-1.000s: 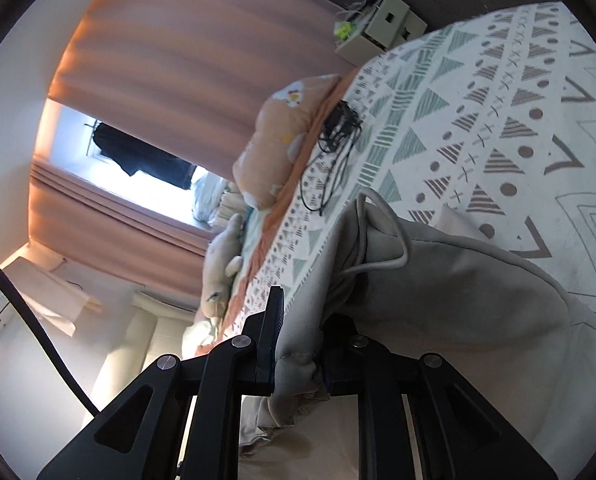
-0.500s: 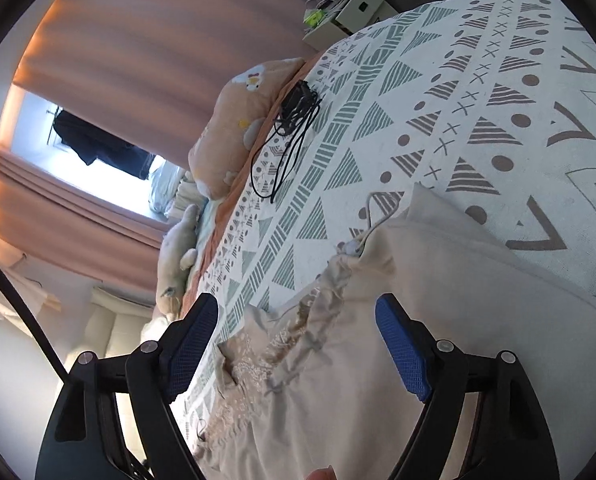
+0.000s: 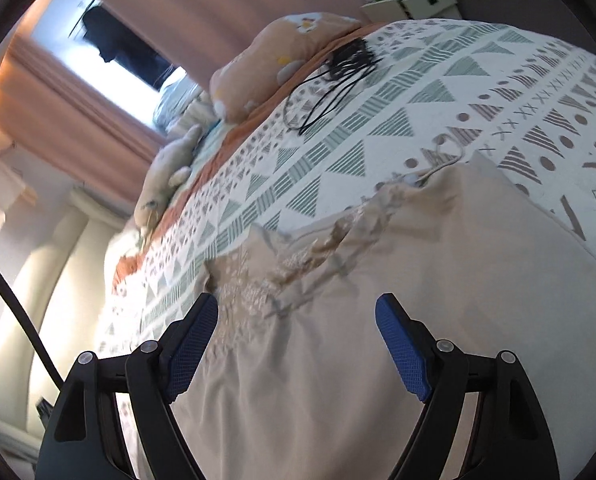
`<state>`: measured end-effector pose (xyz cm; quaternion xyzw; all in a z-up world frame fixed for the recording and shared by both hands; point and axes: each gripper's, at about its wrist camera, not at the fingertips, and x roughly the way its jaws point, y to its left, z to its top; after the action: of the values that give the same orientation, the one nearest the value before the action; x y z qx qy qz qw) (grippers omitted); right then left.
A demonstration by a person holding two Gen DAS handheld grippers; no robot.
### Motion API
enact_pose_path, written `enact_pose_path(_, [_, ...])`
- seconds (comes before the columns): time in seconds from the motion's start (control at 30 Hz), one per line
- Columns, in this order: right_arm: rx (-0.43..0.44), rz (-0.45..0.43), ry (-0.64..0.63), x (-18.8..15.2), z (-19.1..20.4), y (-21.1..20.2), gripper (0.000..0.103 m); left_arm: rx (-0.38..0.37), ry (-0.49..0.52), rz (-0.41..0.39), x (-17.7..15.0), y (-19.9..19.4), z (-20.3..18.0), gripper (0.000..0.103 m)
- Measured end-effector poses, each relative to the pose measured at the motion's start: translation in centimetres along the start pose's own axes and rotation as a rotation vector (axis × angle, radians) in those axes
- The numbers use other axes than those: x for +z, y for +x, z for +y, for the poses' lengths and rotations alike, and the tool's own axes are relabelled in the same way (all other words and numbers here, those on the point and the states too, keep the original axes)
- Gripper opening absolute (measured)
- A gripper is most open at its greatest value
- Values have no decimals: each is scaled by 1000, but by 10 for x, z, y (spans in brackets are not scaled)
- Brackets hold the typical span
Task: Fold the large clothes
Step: 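Open both grippers to release the folded hem onto the body, then close the right gripper on the folded hem edge below the zipper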
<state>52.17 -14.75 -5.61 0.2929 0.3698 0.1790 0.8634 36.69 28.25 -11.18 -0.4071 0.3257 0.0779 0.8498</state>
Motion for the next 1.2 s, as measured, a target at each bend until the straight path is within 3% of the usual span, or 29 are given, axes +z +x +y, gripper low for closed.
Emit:
enact_pose_path(0.37, [-70, 100, -250, -44, 89, 25, 79, 33, -9, -63, -22, -56, 34, 99])
enact_pose_path(0.53, [-110, 135, -354, -62, 121, 45, 66, 79, -25, -60, -41, -70, 57, 99])
enact_pose_path(0.63, [-142, 174, -391, -70, 129, 63, 53, 96, -36, -56, -53, -78, 68, 97])
enact_pose_path(0.73, [-164, 206, -413, -73, 139, 78, 49, 109, -43, -61, -62, -86, 75, 95])
enact_pose_path(0.9, [-206, 253, -445, -69, 146, 107, 44, 124, -79, -35, -72, -90, 91, 82])
enact_pose_path(1.03, [-242, 292, -444, -69, 141, 137, 43, 108, -130, -13, -71, -85, 102, 81])
enact_pose_path(1.2, [-288, 309, -475, -67, 147, 167, 33, 89, -137, 8, -72, -76, 100, 81])
